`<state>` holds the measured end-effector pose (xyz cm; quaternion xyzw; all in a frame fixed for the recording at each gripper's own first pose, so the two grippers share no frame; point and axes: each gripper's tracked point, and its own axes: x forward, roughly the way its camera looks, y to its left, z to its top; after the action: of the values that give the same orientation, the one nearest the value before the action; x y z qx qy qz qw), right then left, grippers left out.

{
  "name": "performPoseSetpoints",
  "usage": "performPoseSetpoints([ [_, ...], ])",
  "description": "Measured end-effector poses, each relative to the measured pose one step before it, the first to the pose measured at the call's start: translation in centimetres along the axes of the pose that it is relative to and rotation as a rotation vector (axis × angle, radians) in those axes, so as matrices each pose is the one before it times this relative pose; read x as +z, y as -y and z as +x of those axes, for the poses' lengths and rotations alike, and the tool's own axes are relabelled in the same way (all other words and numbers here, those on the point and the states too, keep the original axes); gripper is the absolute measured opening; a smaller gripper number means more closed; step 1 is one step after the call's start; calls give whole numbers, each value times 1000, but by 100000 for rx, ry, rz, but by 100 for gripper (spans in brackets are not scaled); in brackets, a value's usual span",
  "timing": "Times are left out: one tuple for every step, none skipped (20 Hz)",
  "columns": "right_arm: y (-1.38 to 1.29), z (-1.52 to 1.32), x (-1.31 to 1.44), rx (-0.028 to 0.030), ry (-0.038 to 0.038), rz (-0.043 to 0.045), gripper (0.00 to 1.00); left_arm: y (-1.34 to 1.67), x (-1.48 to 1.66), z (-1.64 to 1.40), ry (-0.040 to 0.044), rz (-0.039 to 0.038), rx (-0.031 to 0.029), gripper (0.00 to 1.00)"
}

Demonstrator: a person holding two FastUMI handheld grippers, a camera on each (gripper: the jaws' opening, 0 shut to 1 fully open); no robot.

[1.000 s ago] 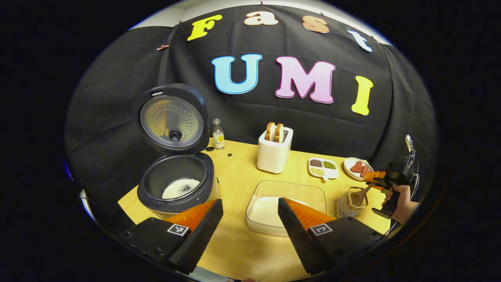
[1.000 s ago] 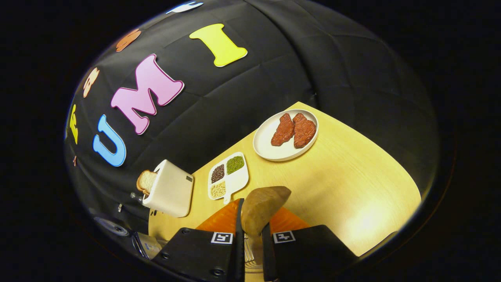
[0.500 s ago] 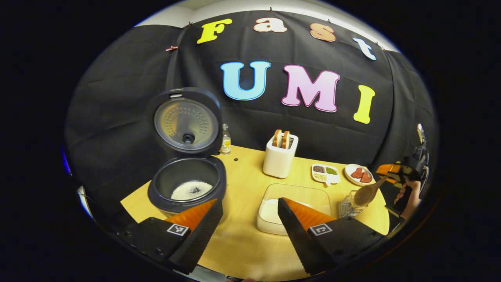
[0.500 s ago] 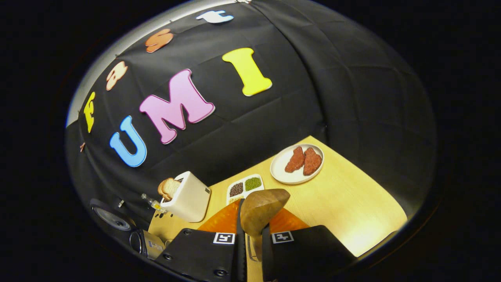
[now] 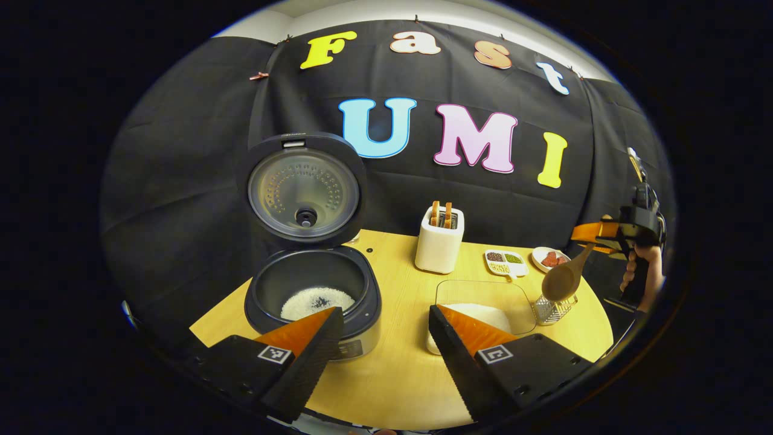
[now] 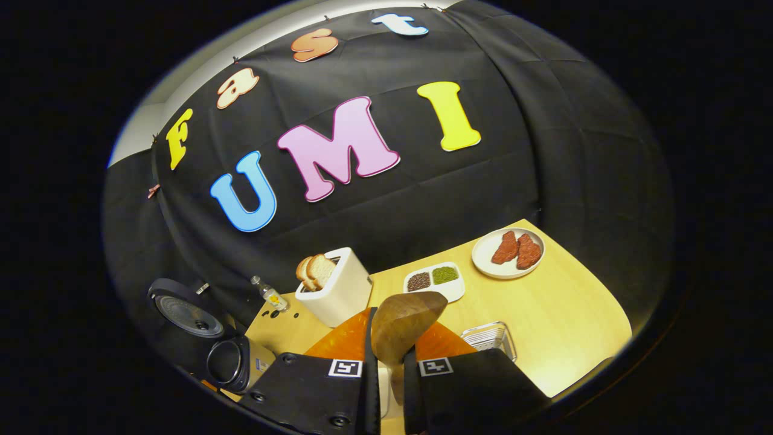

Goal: Close the left gripper, press the button to open the rice cooker; take a wooden spoon from the chopstick holder with the right hand, scoop a spoonful of rice and pour it into the rice cooker, then put the wooden spoon back into the chopstick holder.

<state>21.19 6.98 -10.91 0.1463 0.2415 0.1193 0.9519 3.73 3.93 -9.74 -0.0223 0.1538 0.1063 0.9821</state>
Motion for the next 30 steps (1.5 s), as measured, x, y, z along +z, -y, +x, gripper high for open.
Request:
performPoseSetpoints([
  [-1331, 281, -768, 1365, -1631, -2559, 19, -1172, 44, 239, 417, 1139, -1070, 96],
  [-1116, 367, -769, 207, -1133, -2490, 19, -1081, -82, 348, -7, 739, -925, 96],
  [-953, 390, -603, -23, -450, -1953, 19, -1127, -41, 356, 90, 270, -584, 96],
  [-841, 524, -567, -415, -237, -1668, 19, -981, 5, 359, 506, -706, -644, 96],
  [-583, 636, -837, -919, -449, -962, 19, -762, -153, 297, 429, -1275, -1090, 96],
  [-506, 888, -1051, -1148, -935, -316, 14, -510, -317, 328, -189, -1827, -1478, 96],
  [-449, 792, -1192, -707, -1671, -71, 19, -451, -386, 388, -353, -1923, -1245, 96],
  [-215, 881, -1191, -970, -2054, -671, 19, -465, -357, 217, -697, -1847, -838, 95],
  [6, 674, -998, -1786, -1880, -1056, 19, -224, -496, 199, -876, -1531, -1265, 96],
  [79, 670, -901, -1899, -1408, -1343, 19, -164, -355, 146, -840, -883, -1411, 96],
  [110, 556, -944, -1909, -1698, -1777, 19, -244, -378, 66, -671, -210, -1284, 96],
  [-25, 536, -877, -1789, -1474, -1496, 19, -87, -212, 24, -632, 380, -1601, 96],
  [-278, 401, -606, -747, -707, -1015, 19, -27, -401, -16, -750, 1127, -1585, 95],
  [-339, 465, -677, -485, -1337, -208, 20, -141, -314, 59, -862, 1507, -1369, 95],
  [-328, 245, -663, -485, -854, 642, 19, -355, -280, 0, -821, 1619, -987, 95],
  [-296, 324, -455, -443, -460, 1384, 20, -346, -57, -70, 105, 1544, -550, 95],
  [-417, 282, -545, -43, -909, 1938, 20, -361, 96, -123, 708, 1438, -278, 96],
  [-448, 240, -737, 415, -1825, 2637, 19, -337, -1, -26, 130, 725, -10, 96],
  [-451, 271, -711, 504, -2140, 3325, 19, -338, -307, -16, -515, 176, 285, 95],
  [-510, 86, -489, 744, -1668, 3371, 20, -310, -29, -72, -300, -545, 289, 95],
  [-485, 40, -178, 743, -713, 2627, 20, -181, 200, -85, 300, -820, 197, 95],
  [-413, 22, -143, 578, -634, 1566, 20, -154, 267, -173, 690, -848, 339, 96],
  [-444, -93, -209, 573, -733, 1421, 20, -119, 17, -198, 517, -495, 626, 95],
  [-469, 28, -319, 1043, -1329, 2046, 15, -40, 46, -153, 346, -242, 413, 95],
  [-579, 161, -409, 1565, -1645, 2699, 15, 42, -46, -115, 231, -103, 111, 95],
  [-516, -70, -216, 1332, -1334, 3114, 20, 29, -118, -160, -144, 80, -110, 95],
  [-530, -82, -171, 1157, -1155, 3111, 20, -5, -191, -152, -613, 125, -316, 96],
  [-450, -32, -214, 1043, -1260, 3299, 20, -30, -344, -138, -552, 270, -375, 95],
  [-195, -53, -50, 772, -714, 2841, 20, -108, -141, -174, -118, 381, -120, 95],
  [-297, -90, -102, 1019, -1196, 2514, 20, -195, -28, -185, -35, 500, 207, 95],
])
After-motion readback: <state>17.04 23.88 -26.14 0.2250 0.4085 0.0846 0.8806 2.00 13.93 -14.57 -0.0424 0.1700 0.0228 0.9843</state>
